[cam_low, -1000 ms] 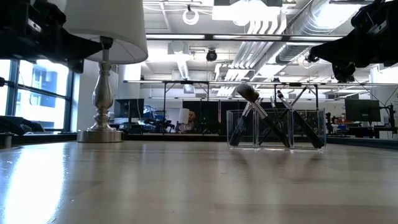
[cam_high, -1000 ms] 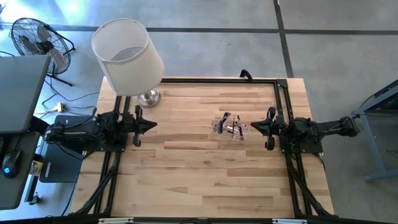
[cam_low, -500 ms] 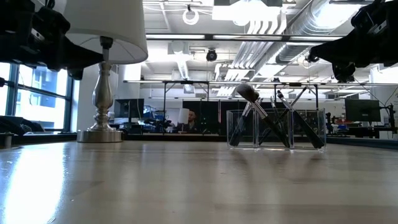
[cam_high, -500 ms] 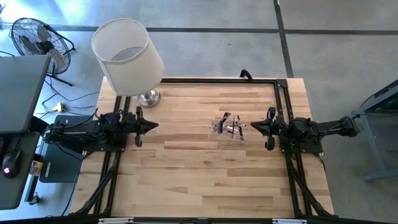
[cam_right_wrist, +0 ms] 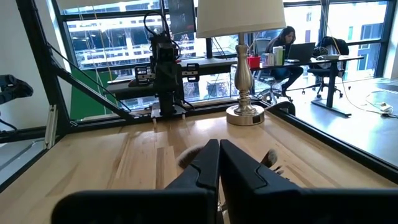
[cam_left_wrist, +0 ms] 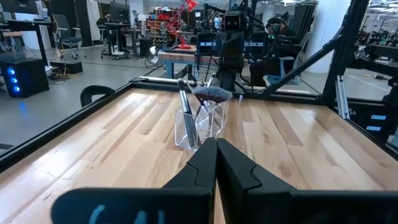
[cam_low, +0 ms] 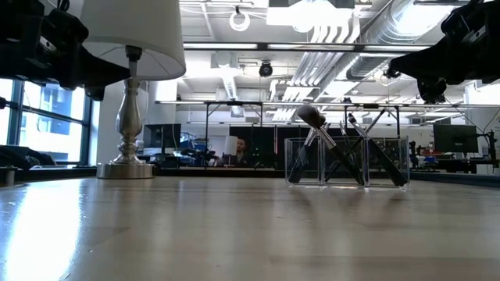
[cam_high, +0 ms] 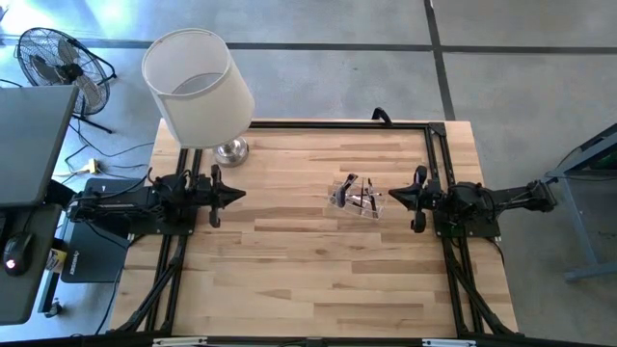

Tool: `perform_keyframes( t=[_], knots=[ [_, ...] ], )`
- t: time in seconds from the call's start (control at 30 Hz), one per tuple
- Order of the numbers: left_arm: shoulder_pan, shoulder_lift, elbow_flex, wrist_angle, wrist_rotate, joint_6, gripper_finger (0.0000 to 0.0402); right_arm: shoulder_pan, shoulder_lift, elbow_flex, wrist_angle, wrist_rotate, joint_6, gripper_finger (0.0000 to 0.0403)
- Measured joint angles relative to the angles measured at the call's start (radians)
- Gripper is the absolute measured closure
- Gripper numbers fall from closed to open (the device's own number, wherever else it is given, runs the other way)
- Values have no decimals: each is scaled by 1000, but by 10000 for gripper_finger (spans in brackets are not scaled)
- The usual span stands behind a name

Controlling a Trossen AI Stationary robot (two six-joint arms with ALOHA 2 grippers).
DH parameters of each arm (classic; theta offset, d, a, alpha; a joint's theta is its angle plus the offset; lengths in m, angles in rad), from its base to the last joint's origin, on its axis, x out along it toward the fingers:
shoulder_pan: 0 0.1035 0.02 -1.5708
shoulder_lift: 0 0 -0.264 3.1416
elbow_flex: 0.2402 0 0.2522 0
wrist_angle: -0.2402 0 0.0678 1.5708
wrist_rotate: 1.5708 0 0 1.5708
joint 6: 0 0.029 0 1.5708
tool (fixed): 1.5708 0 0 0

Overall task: Put items in baskets/containers
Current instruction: Return to Home Position

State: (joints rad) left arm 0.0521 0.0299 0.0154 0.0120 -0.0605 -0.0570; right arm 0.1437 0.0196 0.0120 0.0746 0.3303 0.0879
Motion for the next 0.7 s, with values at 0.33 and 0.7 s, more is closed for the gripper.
perform_keyframes(
  t=[0.33, 0.7],
  knots=[
    [0, 0, 0, 0, 0, 0, 400, 0, 0, 0, 0, 0, 0, 396],
    [0, 0, 0, 0, 0, 0, 400, 0, 0, 0, 0, 0, 0, 400]
  ],
)
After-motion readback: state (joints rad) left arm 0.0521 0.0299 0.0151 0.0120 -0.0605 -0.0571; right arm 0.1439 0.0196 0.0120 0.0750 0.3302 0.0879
